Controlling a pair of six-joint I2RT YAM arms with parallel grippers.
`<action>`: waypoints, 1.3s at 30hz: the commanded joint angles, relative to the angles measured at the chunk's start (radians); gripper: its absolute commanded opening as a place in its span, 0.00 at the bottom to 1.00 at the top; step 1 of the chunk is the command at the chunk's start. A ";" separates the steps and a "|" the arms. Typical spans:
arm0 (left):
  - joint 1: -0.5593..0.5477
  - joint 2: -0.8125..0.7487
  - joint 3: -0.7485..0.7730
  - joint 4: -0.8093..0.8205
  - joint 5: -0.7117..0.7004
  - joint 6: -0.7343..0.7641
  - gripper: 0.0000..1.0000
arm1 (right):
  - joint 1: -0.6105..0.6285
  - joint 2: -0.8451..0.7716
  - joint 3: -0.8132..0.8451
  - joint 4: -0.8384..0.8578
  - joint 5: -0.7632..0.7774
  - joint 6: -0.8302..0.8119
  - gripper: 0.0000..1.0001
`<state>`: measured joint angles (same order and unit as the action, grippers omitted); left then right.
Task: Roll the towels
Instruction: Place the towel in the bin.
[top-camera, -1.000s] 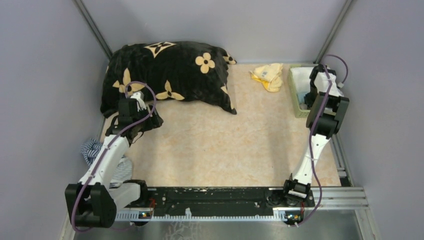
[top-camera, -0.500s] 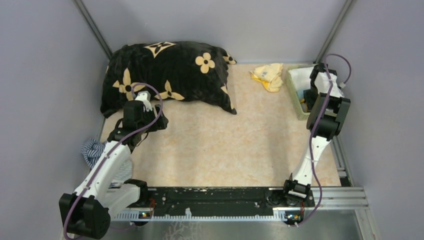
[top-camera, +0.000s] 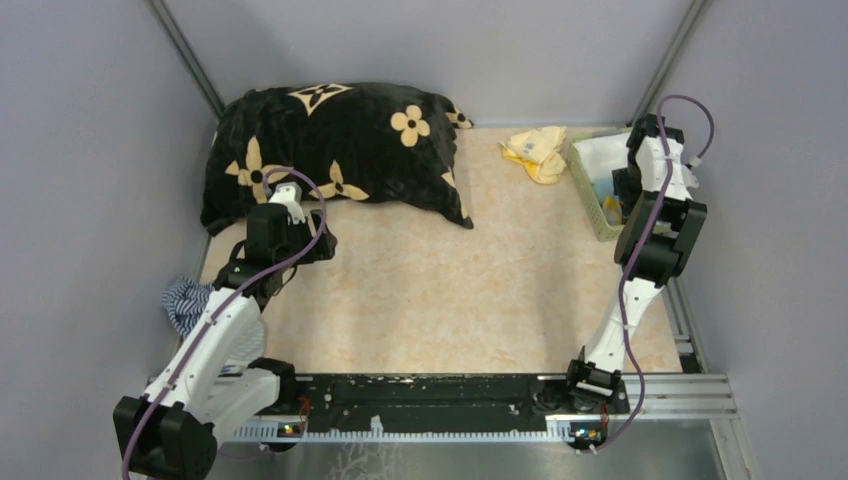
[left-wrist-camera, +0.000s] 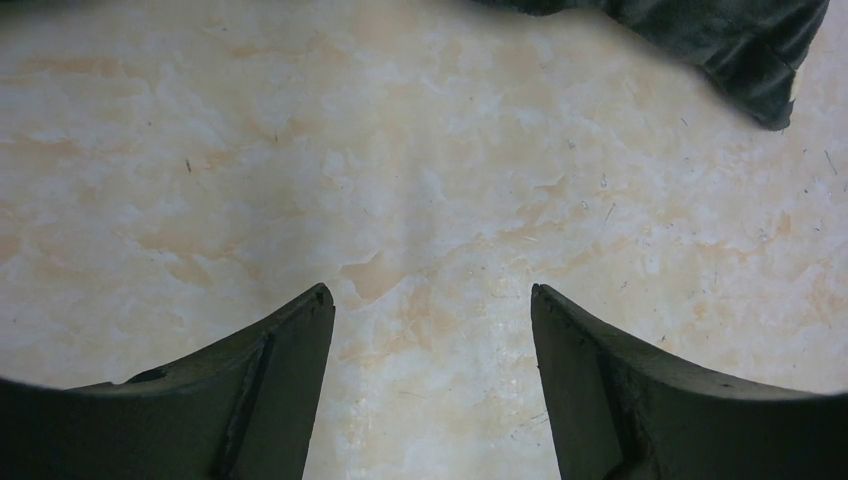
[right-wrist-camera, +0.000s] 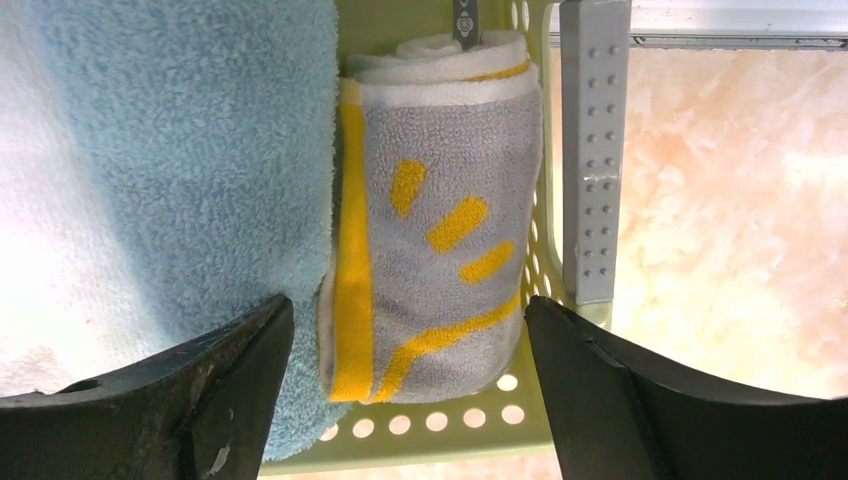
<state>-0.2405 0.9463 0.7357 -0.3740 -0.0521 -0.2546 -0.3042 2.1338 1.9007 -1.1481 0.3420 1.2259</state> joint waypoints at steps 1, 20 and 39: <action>-0.005 -0.021 -0.008 0.023 -0.014 0.012 0.78 | -0.001 -0.066 0.038 0.005 0.023 -0.019 0.84; -0.005 0.010 -0.004 0.018 -0.008 0.008 0.78 | 0.031 -0.356 -0.422 0.499 -0.141 -0.329 0.78; -0.003 0.038 -0.004 0.021 -0.014 0.009 0.78 | 0.025 -0.340 -0.525 0.781 -0.235 -0.297 0.80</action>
<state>-0.2405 0.9794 0.7357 -0.3740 -0.0566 -0.2535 -0.2733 1.7981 1.3521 -0.4061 0.1059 0.9127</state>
